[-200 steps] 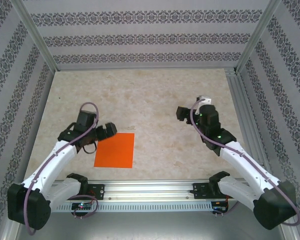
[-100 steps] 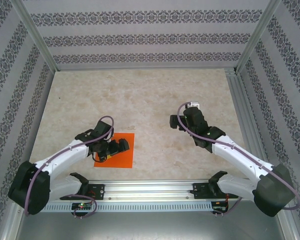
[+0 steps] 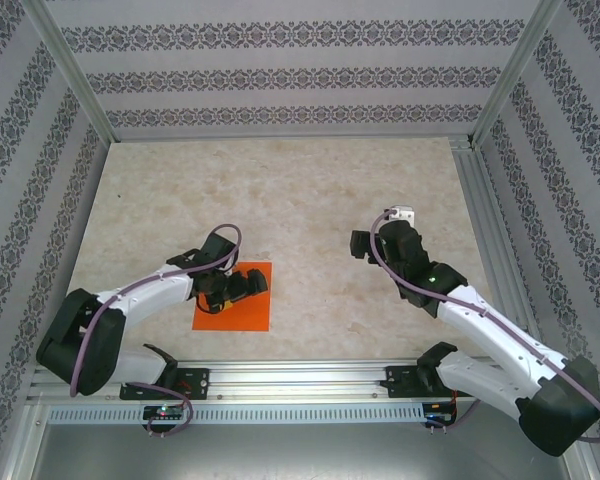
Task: Fold a paper plane with a square sheet of paper (fold left side to right side)
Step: Move the square sheet of paper to the center of the table.
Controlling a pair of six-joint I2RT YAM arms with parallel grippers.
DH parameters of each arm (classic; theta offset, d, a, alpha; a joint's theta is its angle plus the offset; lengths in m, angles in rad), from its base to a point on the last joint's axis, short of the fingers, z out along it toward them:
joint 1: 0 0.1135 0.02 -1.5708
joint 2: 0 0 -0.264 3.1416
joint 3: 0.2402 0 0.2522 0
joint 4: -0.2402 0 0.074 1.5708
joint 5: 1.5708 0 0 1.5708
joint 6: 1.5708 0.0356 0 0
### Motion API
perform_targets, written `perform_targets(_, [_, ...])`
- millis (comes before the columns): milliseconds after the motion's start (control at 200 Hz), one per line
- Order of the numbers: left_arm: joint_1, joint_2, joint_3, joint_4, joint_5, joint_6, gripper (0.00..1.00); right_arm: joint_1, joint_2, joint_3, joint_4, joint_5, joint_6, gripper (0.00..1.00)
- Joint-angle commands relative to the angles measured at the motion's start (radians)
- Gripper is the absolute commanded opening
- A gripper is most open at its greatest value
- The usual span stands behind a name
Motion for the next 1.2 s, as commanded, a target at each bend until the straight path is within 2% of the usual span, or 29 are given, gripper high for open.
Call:
perform_targets(0, [-0.024,0.045,0.015,0.086,-0.006,-0.01,1.0,0.007,-0.031,-0.025,-0.027,0.024,0.015,0.98])
perform_targets(285, [-0.067,0.211,0.147,0.141,-0.006,-0.008,1.0,0.005,-0.073,-0.06,-0.044,0.025,0.033,0.98])
perform_targets(525, [-0.152,0.403,0.329,0.171,-0.014,-0.027,1.0,0.004,-0.077,-0.077,-0.049,0.012,0.046,0.98])
perform_targets(709, [-0.168,0.494,0.427,0.189,-0.018,-0.048,1.0,-0.001,-0.077,-0.089,-0.059,0.005,0.061,0.98])
perform_targets(844, [-0.169,0.504,0.458,0.202,-0.008,-0.056,1.0,-0.018,-0.073,-0.106,-0.04,-0.021,0.072,0.98])
perform_targets(989, [-0.167,0.458,0.473,0.207,0.025,-0.046,1.0,-0.049,-0.039,-0.11,0.008,-0.103,0.073,0.98])
perform_targets(1194, [-0.122,0.317,0.459,0.18,0.052,-0.019,1.0,-0.067,0.121,-0.055,0.12,-0.263,0.09,0.97])
